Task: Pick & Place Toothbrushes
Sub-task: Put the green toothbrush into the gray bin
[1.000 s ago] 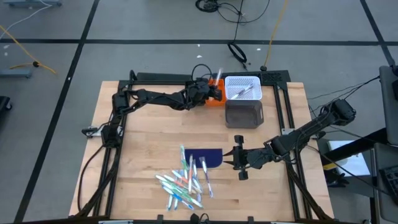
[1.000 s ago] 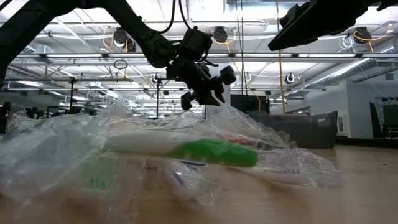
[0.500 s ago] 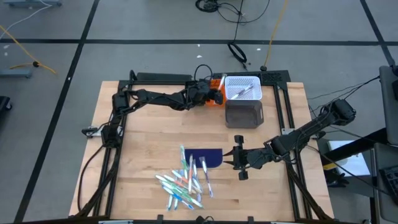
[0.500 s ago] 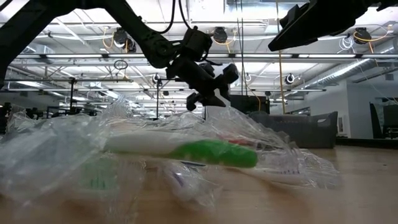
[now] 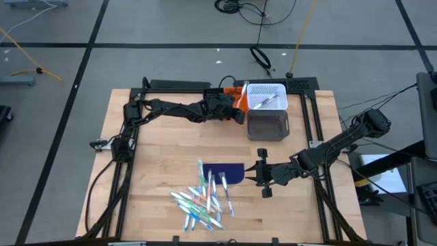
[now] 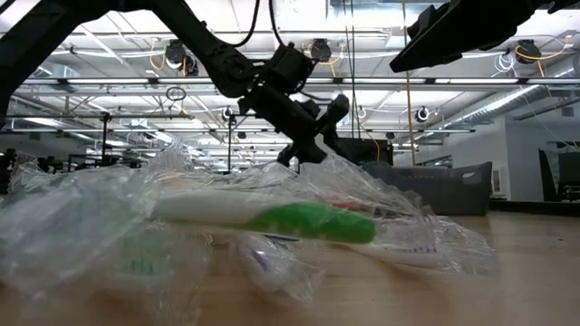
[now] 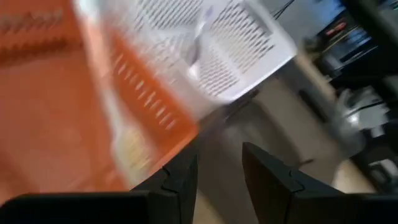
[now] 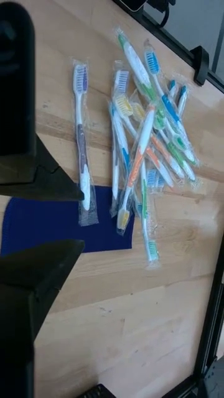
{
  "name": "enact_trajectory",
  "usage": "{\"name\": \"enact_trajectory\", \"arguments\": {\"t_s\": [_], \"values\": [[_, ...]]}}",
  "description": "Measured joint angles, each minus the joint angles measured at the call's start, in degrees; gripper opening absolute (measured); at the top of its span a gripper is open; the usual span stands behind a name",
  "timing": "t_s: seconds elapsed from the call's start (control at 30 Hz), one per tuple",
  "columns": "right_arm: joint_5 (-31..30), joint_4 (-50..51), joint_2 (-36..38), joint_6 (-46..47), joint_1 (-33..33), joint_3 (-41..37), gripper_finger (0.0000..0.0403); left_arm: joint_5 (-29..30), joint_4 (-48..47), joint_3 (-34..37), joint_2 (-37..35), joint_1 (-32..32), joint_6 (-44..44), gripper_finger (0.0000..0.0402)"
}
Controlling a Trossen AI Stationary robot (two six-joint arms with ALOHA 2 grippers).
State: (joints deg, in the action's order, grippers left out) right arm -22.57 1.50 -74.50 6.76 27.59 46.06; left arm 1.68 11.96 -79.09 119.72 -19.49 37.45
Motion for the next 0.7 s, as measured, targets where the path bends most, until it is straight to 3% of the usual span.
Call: {"name": "enact_trajectory", "arguments": {"t_s": [0.43, 0.63, 0.7], "values": [[-0.1, 0.0, 0.0, 0.0, 0.0, 0.0, 0.0102, 1.6, -0.8, 0.0, 0.0, -0.2, 2.1, 0.0122], [-0.1, 0.0, 0.0, 0.3, 0.0, 0.0, 0.0102, 2.8, -2.2, 0.0, 0.0, -0.1, 1.5, 0.0095], [-0.1, 0.0, 0.0, 0.6, 0.0, 0.0, 0.0102, 0.7, -4.5, 0.0, -0.4, 0.0, -0.2, 0.0085]]}}
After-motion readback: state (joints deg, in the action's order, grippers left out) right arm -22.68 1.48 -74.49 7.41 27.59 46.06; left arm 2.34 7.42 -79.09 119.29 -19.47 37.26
